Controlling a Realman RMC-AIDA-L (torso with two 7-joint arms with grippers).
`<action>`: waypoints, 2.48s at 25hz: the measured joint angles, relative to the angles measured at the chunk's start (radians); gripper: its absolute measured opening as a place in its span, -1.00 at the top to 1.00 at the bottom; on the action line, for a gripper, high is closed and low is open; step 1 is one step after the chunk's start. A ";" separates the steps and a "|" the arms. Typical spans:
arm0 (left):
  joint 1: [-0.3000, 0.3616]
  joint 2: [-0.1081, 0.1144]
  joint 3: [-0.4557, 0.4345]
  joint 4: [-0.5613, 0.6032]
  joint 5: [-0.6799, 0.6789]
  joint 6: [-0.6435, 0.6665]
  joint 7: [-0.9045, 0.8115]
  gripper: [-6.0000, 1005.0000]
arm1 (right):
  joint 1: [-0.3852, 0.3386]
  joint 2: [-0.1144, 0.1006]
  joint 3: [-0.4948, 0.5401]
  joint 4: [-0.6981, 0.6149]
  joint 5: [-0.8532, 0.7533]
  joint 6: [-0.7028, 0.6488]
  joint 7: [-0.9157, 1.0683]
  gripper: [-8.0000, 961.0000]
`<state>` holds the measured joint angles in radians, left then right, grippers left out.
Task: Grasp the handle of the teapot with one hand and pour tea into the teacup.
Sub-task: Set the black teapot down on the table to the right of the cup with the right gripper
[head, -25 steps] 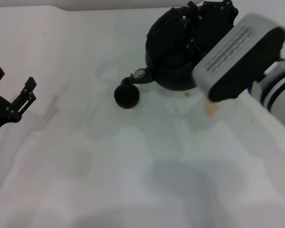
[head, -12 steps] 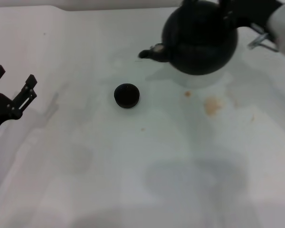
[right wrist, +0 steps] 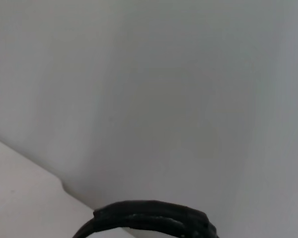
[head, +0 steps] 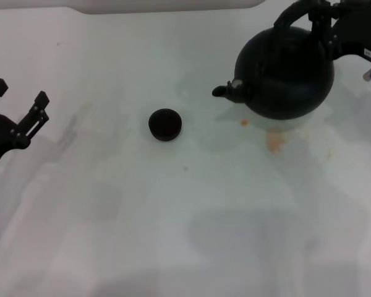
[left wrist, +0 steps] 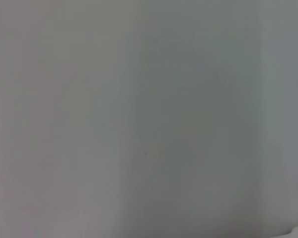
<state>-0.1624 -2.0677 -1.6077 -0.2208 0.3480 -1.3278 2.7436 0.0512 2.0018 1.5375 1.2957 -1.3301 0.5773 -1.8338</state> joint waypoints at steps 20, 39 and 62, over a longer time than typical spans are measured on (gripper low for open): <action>-0.018 -0.002 -0.003 0.000 0.006 0.003 -0.002 -0.63 | 0.056 0.008 0.170 -0.216 0.022 0.260 -0.140 0.77; -0.022 -0.003 -0.003 -0.002 0.009 0.001 -0.002 -0.63 | 0.107 0.008 0.208 -0.331 0.025 0.297 -0.212 0.77; -0.022 -0.002 -0.003 -0.002 0.002 0.001 -0.004 -0.63 | 0.133 0.005 0.234 -0.388 0.049 0.304 -0.247 0.58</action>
<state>-0.1841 -2.0695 -1.6106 -0.2224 0.3502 -1.3264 2.7396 0.1838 2.0072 1.7711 0.9081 -1.2814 0.8811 -2.0813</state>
